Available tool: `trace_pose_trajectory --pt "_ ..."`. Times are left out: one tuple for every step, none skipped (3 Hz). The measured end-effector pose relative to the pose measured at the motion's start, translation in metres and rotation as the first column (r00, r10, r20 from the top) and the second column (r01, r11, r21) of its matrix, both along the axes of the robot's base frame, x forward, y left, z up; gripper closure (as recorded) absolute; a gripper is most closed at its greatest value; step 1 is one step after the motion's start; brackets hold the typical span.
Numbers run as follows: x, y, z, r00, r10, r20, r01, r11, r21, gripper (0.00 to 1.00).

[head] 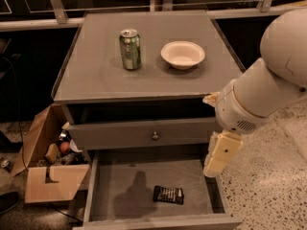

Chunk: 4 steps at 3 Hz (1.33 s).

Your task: Pick rxbar chocolate from middle drawer and place on counter

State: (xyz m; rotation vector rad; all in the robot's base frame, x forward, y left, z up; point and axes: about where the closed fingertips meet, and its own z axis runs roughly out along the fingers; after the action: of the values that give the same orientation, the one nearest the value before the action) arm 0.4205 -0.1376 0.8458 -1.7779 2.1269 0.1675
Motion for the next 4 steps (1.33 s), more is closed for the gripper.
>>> trace_pose_trajectory --pt "-0.005 0.006 -0.067 0.9999 -0.006 -0.012 0.006 1.000 -0.016 0.00" --pt "-0.006 0.006 -0.067 0.9999 -0.006 -0.012 0.006 1.000 -0.016 0.00" --pt "-0.010 0.009 -0.101 0.9992 -0.012 -0.037 0.011 1.000 -0.027 0.00" --pt "-0.007 0.010 -0.173 0.9990 0.006 -0.045 -0.008 0.999 -0.042 0.00"
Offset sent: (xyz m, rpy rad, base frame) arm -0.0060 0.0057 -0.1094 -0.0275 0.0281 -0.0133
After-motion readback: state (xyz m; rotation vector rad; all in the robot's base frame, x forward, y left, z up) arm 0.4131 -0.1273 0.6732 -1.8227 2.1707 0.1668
